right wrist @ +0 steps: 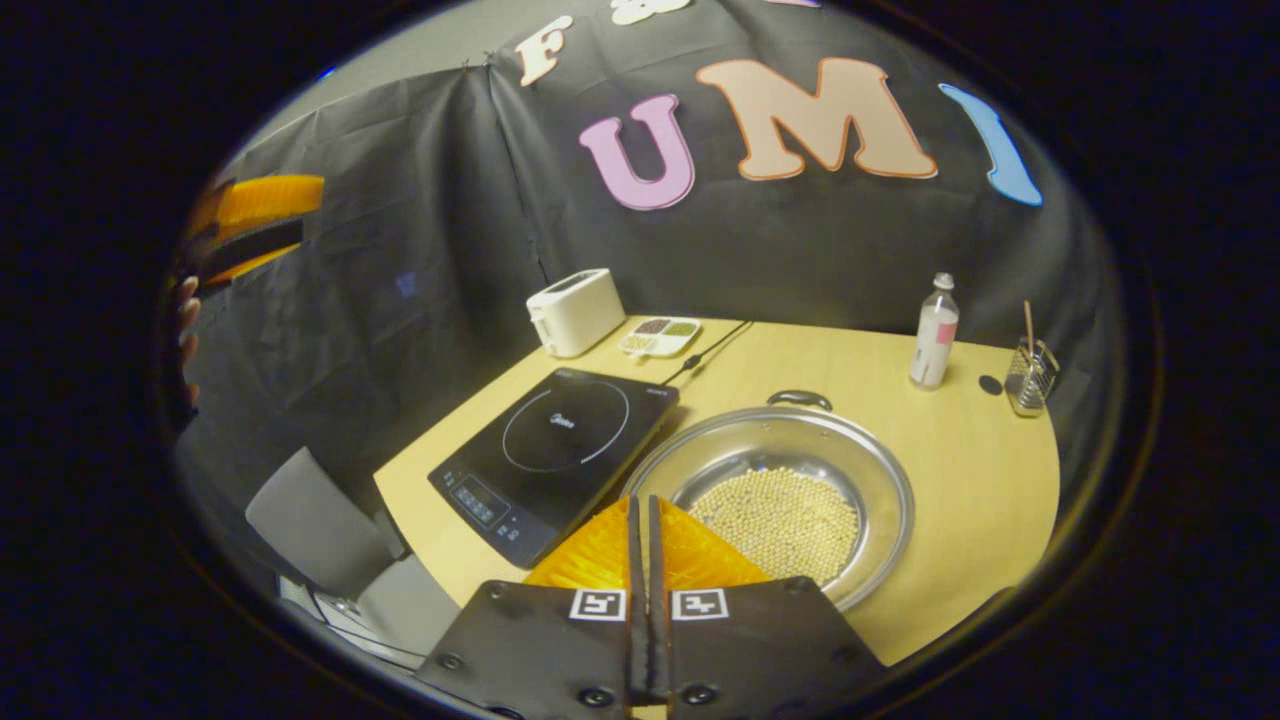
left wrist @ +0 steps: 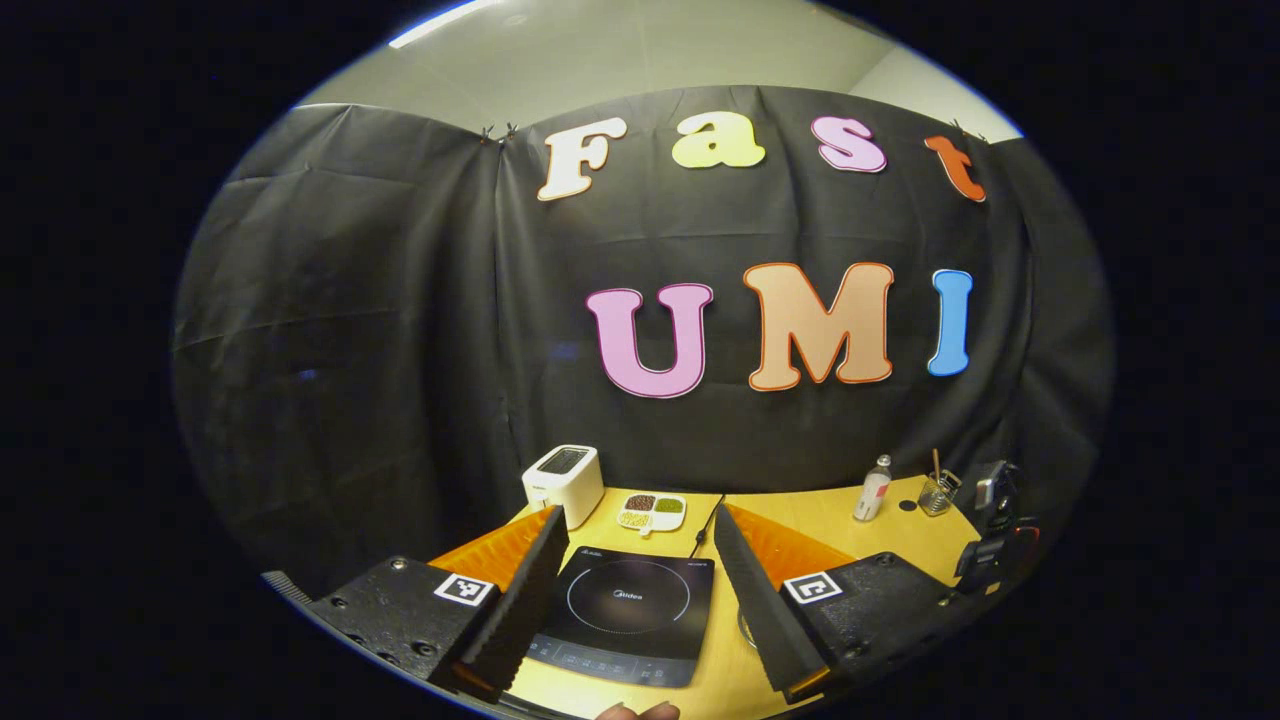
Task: First push the handle of the pot to place it horizontally, then grasp the pot with both hands and set it on the induction cooktop.
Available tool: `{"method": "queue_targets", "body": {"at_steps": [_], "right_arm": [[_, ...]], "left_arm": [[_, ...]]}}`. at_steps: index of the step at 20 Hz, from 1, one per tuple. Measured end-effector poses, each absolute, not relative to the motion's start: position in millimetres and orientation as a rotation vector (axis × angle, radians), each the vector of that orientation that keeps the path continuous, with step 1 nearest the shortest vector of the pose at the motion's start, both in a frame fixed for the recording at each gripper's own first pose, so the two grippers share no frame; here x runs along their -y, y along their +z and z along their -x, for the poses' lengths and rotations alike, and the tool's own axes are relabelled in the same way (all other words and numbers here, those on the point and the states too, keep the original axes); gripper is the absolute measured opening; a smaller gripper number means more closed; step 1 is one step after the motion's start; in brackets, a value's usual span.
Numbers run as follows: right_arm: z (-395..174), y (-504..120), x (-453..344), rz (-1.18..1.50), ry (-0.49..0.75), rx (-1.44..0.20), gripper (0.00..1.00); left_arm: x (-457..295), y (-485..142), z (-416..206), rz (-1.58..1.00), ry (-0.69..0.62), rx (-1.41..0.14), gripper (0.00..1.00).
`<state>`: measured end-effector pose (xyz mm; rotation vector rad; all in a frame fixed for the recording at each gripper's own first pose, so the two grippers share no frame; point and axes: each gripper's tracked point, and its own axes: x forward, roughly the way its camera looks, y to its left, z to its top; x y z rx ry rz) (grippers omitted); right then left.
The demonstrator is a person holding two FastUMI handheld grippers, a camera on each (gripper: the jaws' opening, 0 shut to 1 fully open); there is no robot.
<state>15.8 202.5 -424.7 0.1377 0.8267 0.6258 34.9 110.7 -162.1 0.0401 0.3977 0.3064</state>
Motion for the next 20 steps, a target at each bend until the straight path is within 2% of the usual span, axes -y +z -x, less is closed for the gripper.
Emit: {"method": "queue_targets", "body": {"at_steps": [2,3,6,7,9,10,12,14,20], "right_arm": [[-8,-435,-206,-0.141,0.637,-0.857,0.03],[-5,-440,-208,-0.141,0.643,-0.875,0.00],[14,-455,-213,-0.110,0.669,-0.910,0.02],[20,-459,-216,-0.108,0.680,-0.924,0.00],[35,-472,-220,-0.096,0.698,-0.962,0.03],[43,-479,-221,-0.091,0.703,-0.982,0.00],[52,-487,-223,-0.087,0.711,-1.008,0.03],[61,-496,-221,-0.067,0.719,-1.030,0.00],[67,-512,-202,-0.071,0.666,-1.085,0.03]], "left_arm": [[-109,-164,-34,-0.038,0.304,-0.405,0.90],[-111,-163,-33,-0.045,0.308,-0.407,0.89],[-112,-158,-32,-0.065,0.306,-0.395,0.88],[-112,-158,-31,-0.066,0.308,-0.397,0.90],[-111,-160,-30,-0.058,0.310,-0.399,0.90],[-111,-161,-28,-0.056,0.310,-0.401,0.90],[-111,-161,-26,-0.058,0.310,-0.404,0.90],[-112,-162,-26,-0.058,0.311,-0.405,0.90],[-108,-162,-24,-0.062,0.307,-0.406,0.90]]}}
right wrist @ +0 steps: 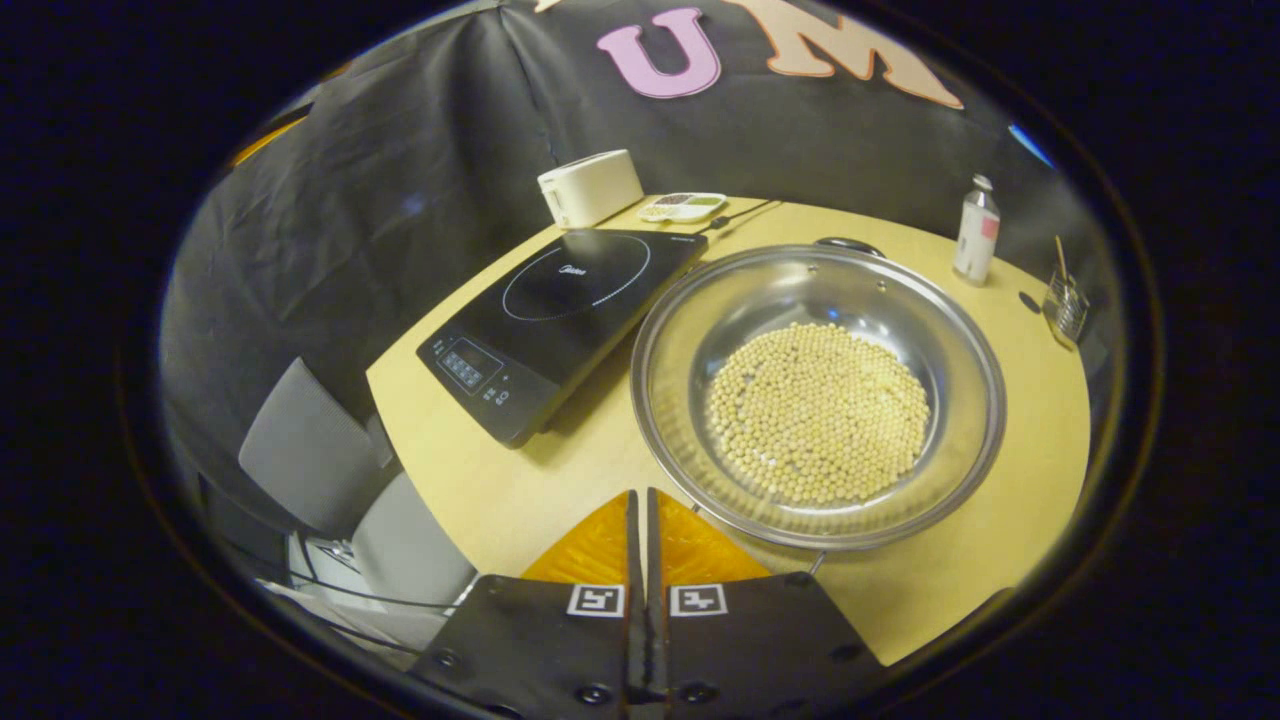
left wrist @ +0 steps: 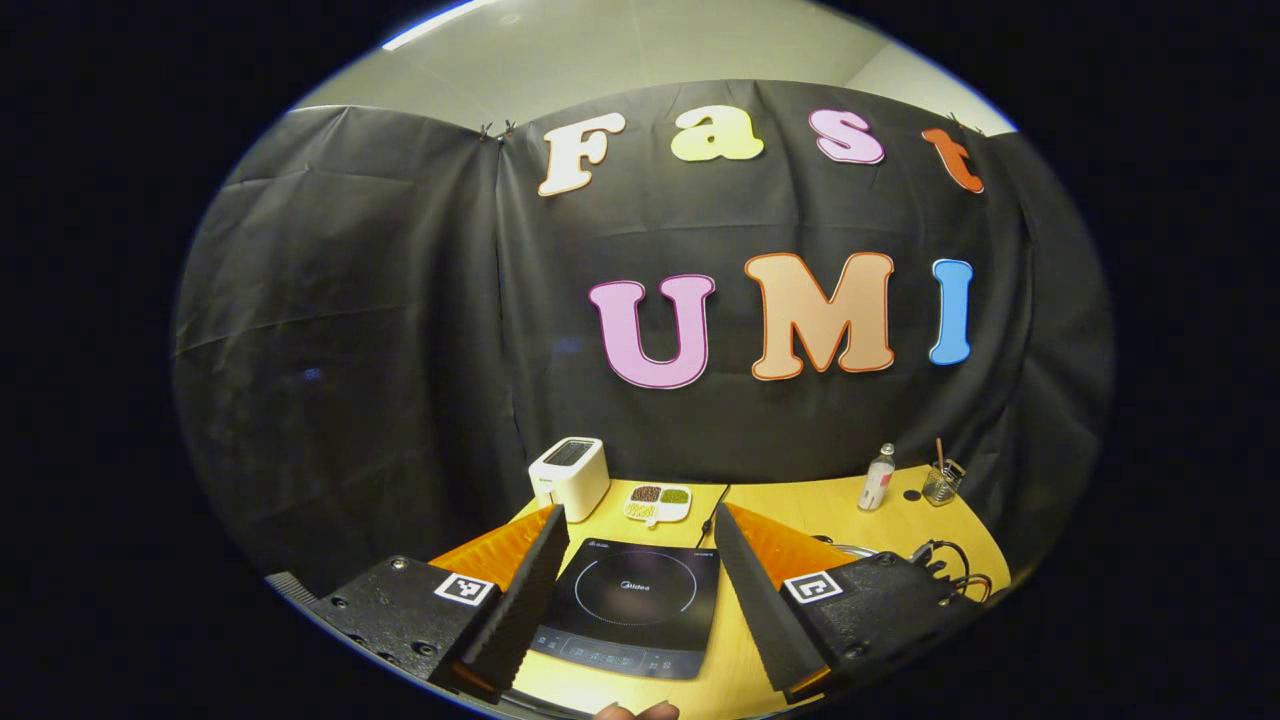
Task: First push the handle of the pot to place it horizontally, then grasp the pot with both hands and set it on the induction cooktop.
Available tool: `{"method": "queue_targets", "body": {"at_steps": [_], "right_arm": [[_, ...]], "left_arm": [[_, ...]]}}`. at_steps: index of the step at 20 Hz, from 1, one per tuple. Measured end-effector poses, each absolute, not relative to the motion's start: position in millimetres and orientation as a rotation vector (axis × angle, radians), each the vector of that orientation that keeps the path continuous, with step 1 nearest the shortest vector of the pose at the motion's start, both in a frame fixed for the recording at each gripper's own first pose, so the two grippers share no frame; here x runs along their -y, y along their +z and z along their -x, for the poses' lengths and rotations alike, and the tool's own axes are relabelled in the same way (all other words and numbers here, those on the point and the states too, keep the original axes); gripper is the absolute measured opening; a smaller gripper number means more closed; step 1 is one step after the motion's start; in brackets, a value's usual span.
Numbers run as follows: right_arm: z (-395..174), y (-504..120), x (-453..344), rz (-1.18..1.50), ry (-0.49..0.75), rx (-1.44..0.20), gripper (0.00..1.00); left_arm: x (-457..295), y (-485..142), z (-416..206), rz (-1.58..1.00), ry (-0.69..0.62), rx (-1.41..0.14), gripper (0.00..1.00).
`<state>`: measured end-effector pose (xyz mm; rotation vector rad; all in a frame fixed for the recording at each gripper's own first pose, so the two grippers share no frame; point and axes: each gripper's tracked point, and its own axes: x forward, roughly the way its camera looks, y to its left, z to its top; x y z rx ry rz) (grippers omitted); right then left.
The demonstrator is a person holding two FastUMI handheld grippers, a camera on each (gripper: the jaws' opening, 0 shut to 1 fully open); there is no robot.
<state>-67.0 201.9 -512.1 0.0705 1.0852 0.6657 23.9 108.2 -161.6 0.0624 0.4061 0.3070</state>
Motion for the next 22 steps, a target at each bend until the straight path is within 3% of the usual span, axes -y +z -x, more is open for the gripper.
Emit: {"method": "queue_targets", "body": {"at_steps": [18,22], "right_arm": [[67,-519,-150,0.057,0.588,-1.103,0.00],[72,-528,-138,0.092,0.503,-1.139,0.02]], "left_arm": [[-97,-170,-25,-0.033,0.285,-0.410,0.90],[-98,-167,-25,-0.043,0.288,-0.403,0.89]]}}
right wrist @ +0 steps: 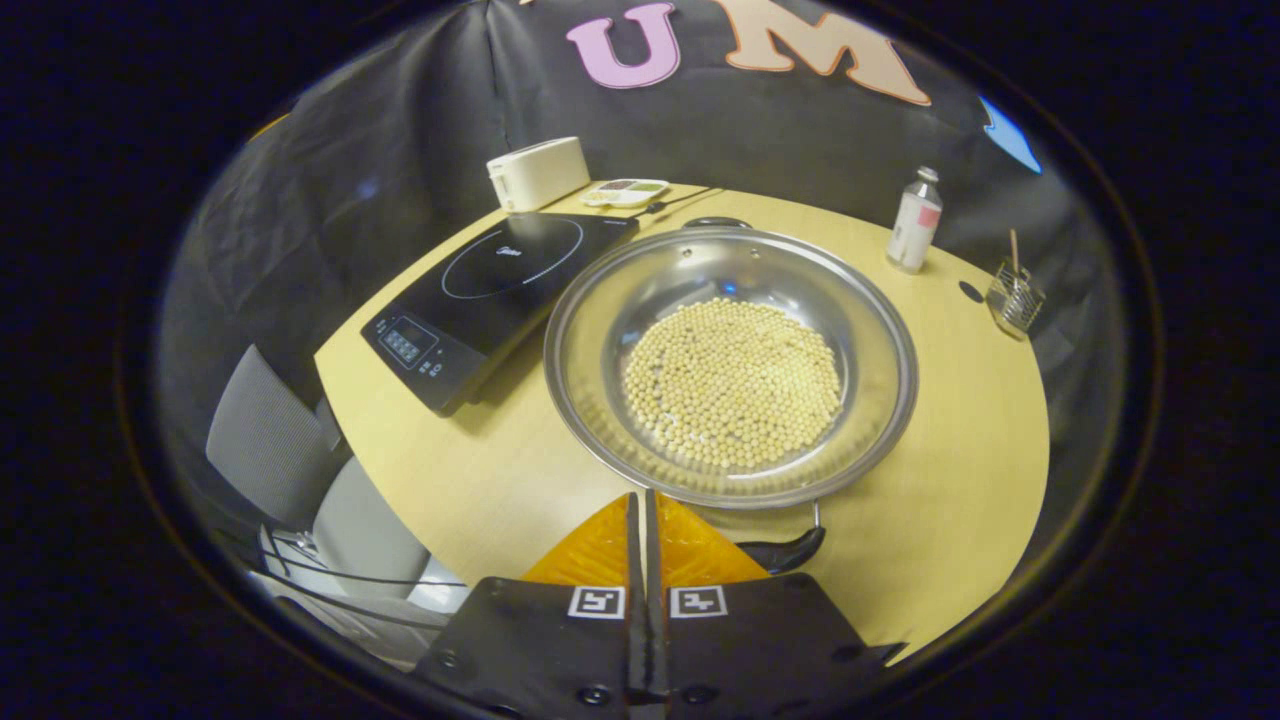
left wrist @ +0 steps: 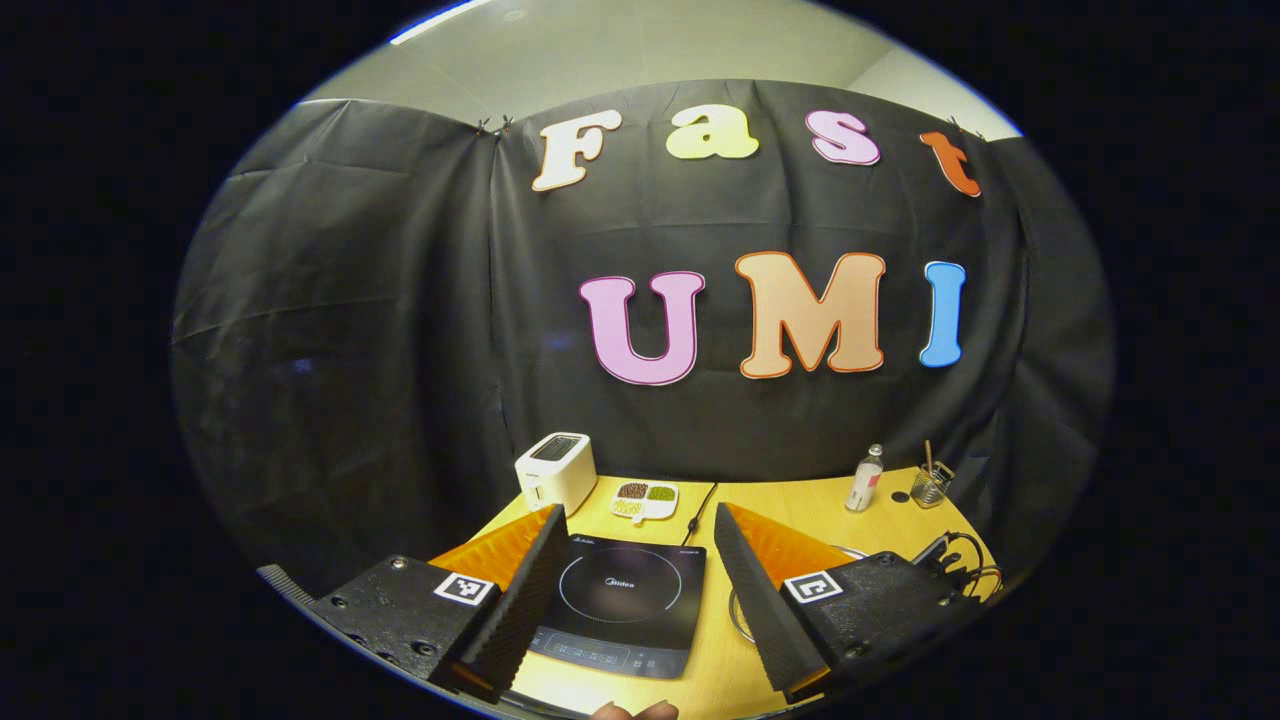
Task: First push the handle of the pot to place it horizontally, then grasp the pot with both hands and set it on the induction cooktop.
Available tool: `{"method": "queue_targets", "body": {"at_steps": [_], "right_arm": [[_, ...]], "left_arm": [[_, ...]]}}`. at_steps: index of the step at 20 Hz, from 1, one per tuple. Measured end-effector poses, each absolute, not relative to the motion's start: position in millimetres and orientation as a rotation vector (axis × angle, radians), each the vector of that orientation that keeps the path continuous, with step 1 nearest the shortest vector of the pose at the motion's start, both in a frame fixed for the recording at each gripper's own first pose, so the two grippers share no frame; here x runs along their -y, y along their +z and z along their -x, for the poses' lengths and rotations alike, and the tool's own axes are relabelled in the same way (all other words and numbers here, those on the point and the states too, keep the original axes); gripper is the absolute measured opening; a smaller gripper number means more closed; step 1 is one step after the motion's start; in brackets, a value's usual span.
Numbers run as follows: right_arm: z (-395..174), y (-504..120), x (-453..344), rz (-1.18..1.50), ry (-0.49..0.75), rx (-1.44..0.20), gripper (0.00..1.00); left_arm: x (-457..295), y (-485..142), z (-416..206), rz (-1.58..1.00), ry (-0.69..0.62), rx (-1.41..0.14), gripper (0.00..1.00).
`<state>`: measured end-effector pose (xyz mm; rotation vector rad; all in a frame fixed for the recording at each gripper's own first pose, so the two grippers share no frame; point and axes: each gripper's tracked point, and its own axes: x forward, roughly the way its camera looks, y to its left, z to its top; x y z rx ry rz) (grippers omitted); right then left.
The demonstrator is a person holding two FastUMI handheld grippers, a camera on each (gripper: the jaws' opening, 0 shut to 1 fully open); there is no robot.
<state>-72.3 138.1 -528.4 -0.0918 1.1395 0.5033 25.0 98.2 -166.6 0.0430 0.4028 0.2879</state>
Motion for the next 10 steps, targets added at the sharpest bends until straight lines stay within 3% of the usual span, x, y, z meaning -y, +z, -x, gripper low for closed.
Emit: {"method": "queue_targets", "body": {"at_steps": [10], "right_arm": [[51,-544,-80,0.083,0.358,-1.169,0.02]], "left_arm": [[-95,-170,-25,-0.048,0.271,-0.407,0.90]]}}
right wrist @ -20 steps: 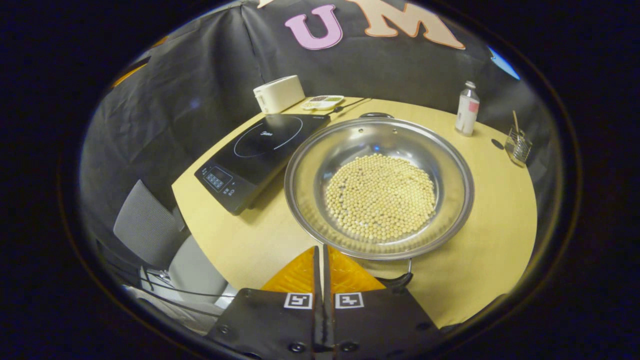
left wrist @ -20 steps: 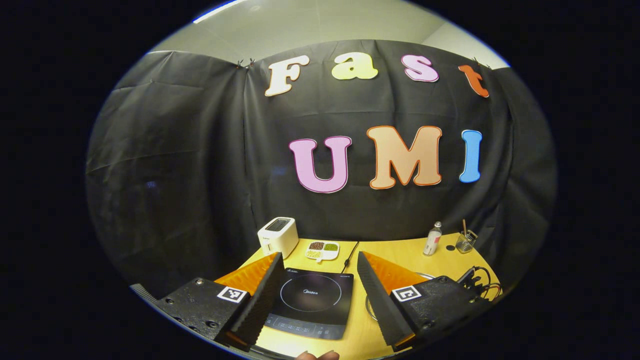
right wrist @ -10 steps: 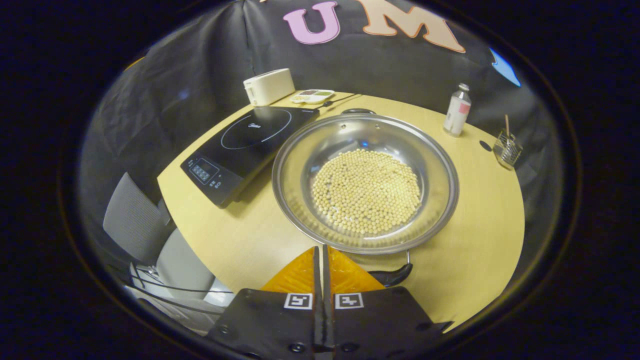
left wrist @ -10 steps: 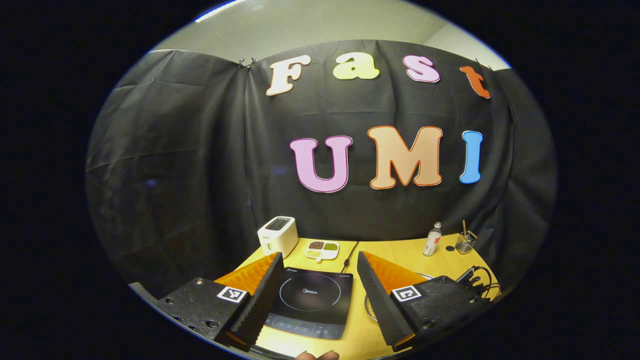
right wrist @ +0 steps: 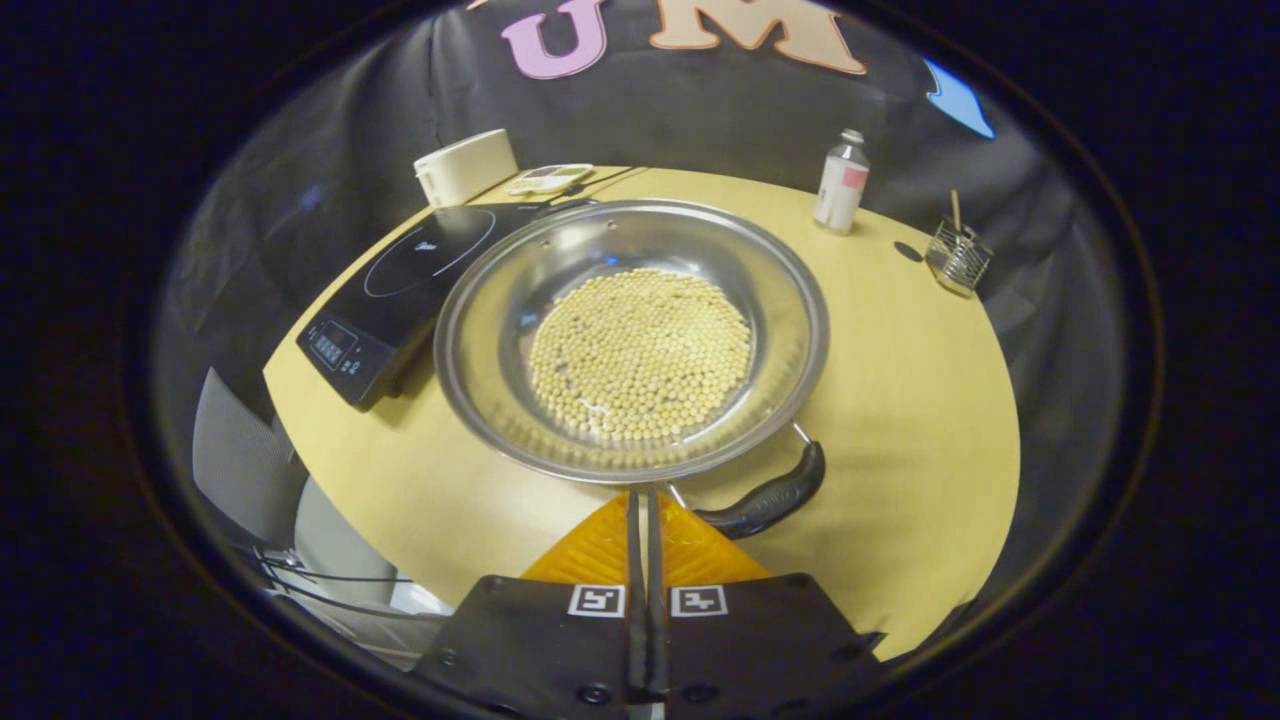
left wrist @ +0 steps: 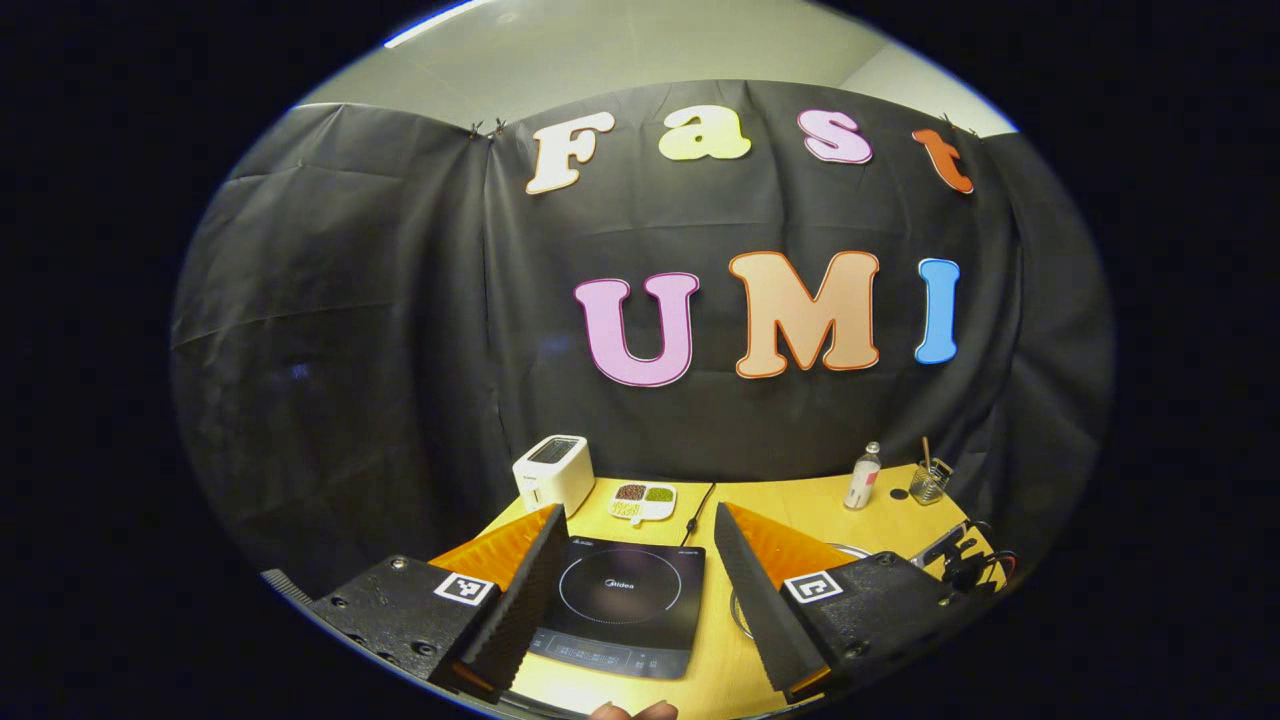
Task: First push the handle of the pot to place it horizontally, then grasp the pot with both hands and set it on the induction cooktop.
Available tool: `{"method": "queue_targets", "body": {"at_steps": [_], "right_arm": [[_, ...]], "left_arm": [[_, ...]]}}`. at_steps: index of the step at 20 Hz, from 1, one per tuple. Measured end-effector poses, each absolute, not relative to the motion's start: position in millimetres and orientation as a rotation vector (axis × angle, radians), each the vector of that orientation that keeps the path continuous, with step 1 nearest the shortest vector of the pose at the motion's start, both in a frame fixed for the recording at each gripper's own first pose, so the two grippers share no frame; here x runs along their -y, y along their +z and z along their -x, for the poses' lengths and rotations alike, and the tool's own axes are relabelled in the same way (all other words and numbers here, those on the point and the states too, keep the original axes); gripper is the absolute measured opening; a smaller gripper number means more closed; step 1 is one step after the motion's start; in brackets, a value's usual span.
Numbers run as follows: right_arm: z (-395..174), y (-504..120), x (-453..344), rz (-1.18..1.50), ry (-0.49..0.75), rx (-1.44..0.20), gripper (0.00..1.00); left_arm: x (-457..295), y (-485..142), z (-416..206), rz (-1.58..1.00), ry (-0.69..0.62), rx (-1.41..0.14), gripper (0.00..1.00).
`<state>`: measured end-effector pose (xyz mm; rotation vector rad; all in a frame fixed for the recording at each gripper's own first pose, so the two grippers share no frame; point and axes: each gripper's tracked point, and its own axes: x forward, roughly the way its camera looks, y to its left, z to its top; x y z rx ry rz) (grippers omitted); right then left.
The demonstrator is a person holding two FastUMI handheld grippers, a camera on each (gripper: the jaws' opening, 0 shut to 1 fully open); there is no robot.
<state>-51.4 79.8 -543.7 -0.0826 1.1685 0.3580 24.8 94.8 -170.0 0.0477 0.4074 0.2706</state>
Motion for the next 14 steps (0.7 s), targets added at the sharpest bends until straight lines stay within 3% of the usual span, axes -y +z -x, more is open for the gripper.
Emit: {"method": "queue_targets", "body": {"at_steps": [14], "right_arm": [[5,-557,-28,0.104,0.249,-1.145,0.02]], "left_arm": [[-91,-176,-26,-0.048,0.261,-0.426,0.92]]}}
